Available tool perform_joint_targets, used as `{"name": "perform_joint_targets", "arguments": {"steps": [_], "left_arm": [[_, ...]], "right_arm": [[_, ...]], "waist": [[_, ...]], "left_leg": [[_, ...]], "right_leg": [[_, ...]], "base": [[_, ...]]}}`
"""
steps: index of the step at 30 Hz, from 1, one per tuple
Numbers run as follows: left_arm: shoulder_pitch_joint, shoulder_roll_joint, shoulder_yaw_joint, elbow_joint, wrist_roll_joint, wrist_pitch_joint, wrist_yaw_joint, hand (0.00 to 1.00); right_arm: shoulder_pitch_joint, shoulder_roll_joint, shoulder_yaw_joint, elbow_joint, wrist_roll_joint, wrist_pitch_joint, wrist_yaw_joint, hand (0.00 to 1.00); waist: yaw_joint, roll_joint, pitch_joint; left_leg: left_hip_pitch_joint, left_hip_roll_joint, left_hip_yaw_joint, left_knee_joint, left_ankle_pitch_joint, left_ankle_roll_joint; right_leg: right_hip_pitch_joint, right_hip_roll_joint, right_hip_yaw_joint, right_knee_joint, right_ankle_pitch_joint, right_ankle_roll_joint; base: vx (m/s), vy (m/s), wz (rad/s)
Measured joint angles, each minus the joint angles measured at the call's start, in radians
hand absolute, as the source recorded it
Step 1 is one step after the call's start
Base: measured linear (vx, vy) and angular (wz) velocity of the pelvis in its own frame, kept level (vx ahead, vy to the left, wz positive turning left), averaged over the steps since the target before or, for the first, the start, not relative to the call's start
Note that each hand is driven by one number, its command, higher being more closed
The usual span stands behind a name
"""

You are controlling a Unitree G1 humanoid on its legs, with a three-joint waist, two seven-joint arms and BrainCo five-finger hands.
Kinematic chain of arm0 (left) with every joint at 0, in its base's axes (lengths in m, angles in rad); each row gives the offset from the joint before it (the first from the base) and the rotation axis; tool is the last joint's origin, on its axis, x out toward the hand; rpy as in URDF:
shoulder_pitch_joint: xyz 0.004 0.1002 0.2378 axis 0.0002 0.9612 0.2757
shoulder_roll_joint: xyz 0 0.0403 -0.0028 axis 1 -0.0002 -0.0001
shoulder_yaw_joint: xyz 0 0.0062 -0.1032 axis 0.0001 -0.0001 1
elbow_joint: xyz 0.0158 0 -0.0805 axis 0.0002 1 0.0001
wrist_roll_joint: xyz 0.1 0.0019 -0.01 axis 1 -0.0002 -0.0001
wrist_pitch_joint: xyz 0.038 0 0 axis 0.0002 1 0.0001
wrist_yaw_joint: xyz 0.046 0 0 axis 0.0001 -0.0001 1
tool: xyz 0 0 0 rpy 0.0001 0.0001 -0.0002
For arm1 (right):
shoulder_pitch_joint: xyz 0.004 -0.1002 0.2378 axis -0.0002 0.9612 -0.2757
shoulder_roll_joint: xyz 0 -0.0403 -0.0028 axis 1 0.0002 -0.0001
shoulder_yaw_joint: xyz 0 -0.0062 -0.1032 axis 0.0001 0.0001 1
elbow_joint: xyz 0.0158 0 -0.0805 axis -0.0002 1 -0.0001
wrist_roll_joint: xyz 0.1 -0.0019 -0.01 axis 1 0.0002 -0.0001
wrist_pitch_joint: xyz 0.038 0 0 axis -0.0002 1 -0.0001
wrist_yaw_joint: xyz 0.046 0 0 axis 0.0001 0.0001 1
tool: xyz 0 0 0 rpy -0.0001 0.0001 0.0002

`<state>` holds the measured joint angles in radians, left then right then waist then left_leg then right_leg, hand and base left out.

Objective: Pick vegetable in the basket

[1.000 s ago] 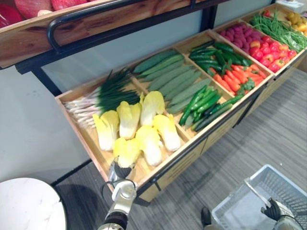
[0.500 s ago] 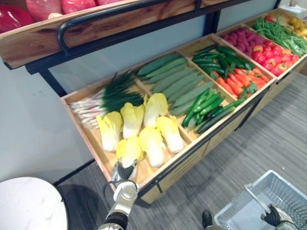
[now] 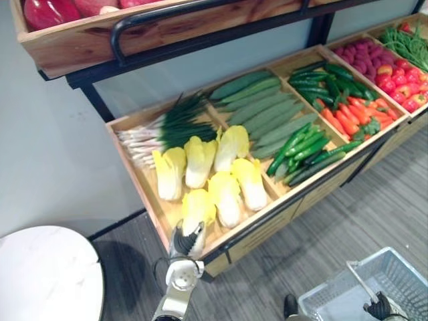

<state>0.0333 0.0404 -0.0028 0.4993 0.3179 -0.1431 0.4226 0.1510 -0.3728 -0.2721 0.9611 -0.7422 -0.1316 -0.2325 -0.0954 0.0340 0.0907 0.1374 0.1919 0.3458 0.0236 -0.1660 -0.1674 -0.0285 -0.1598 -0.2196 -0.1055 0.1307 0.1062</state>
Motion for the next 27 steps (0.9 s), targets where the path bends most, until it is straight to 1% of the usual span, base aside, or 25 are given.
{"name": "perform_joint_targets", "arguments": {"steps": [4, 8, 11, 12, 14, 17, 20, 24, 26, 27], "left_arm": [[0.046, 0.001, 0.023, -0.093, 0.0, 0.001, 0.0, 1.0], [0.076, 0.0, 0.083, -0.156, -0.001, 0.002, 0.003, 1.0], [0.09, 0.001, 0.14, -0.206, -0.002, 0.003, 0.011, 1.0], [0.09, 0.001, 0.15, -0.213, -0.002, 0.003, 0.013, 1.0], [0.09, 0.002, 0.171, -0.244, -0.002, 0.005, 0.029, 1.0], [0.09, 0.002, 0.187, -0.285, -0.002, 0.02, 0.042, 1.0], [0.09, 0.002, 0.227, -0.35, -0.001, 0.024, 0.052, 1.0], [0.09, 0.002, 0.266, -0.501, 0.01, 0.025, 0.088, 1.0], [0.09, 0.002, 0.249, -0.62, 0.012, 0.022, 0.098, 1.0], [0.091, 0.002, 0.239, -0.644, 0.013, 0.022, 0.102, 1.0]], "right_arm": [[-0.001, 0.01, -0.019, 0.008, 0.0, 0.004, 0.0, 1.0], [-0.015, 0.02, -0.035, 0.034, -0.002, 0.01, 0.0, 1.0], [-0.024, 0.02, -0.044, 0.037, -0.003, 0.011, 0.001, 1.0], [-0.025, 0.02, -0.046, 0.037, -0.003, 0.011, 0.001, 1.0], [-0.03, 0.02, -0.054, 0.037, -0.003, 0.012, 0.001, 1.0], [-0.031, 0.019, -0.076, 0.038, -0.003, 0.012, 0.002, 1.0], [-0.035, 0.018, -0.092, 0.043, -0.003, 0.013, 0.002, 1.0], [-0.06, 0.001, -0.112, 0.059, -0.003, 0.016, 0.005, 1.0], [-0.067, -0.028, -0.106, 0.043, -0.003, 0.009, 0.018, 1.0], [-0.068, -0.037, -0.096, 0.029, -0.003, 0.009, 0.026, 1.0]], "waist": [[0.017, -0.01, -0.007], [0.018, -0.017, -0.019], [0.023, -0.029, -0.025], [0.024, -0.031, -0.026], [0.023, -0.037, -0.03], [0.022, -0.041, -0.037], [0.02, -0.043, -0.043], [0.021, -0.043, -0.044], [0.021, -0.042, -0.044], [0.021, -0.04, -0.044]], "left_leg": [[-0.015, -0.005, -0.019, 0.0, 0.009, 0.006], [-0.031, -0.006, -0.053, -0.002, 0.021, 0.007], [-0.033, -0.006, -0.059, -0.002, 0.027, 0.007], [-0.033, -0.006, -0.059, -0.002, 0.027, 0.008], [-0.034, -0.009, -0.06, -0.002, 0.028, 0.01], [-0.043, -0.011, -0.066, -0.002, 0.03, 0.013], [-0.045, -0.011, -0.077, -0.001, 0.032, 0.013], [-0.026, -0.014, -0.053, 0.0, 0.032, 0.014], [-0.017, -0.018, -0.023, 0.0, 0.031, 0.013], [-0.011, -0.019, -0.009, 0.0, 0.031, 0.013]], "right_leg": [[-0.002, -0.009, -0.017, 0.0, 0.001, 0.002], [-0.001, -0.013, -0.048, 0.0, 0.002, 0.002], [0.002, -0.015, -0.056, 0.0, 0.003, 0.003], [0.003, -0.014, -0.057, 0.0, 0.007, -0.003], [0.003, -0.017, -0.057, 0.0, 0.008, -0.002], [0.003, -0.02, -0.062, 0.0, 0.009, -0.001], [0.004, -0.02, -0.067, 0.0, 0.009, -0.001], [0.004, -0.02, -0.044, 0.0, 0.016, -0.008], [-0.009, -0.018, -0.007, 0.0, 0.021, -0.003], [-0.015, -0.016, 0.01, 0.001, 0.024, -0.004]], "base": [[-0.04, -0.031, 0.16], [-0.04, -0.038, 0.22], [-0.03, -0.023, 0.11], [-0.04, -0.016, 0.02], [-0.04, -0.008, 0.01], [-0.04, -0.009, 0.06], [-0.01, -0.009, 0.05], [0.0, -0.003, -0.12], [-0.02, -0.001, -0.37], [-0.04, -0.01, -0.72]]}}
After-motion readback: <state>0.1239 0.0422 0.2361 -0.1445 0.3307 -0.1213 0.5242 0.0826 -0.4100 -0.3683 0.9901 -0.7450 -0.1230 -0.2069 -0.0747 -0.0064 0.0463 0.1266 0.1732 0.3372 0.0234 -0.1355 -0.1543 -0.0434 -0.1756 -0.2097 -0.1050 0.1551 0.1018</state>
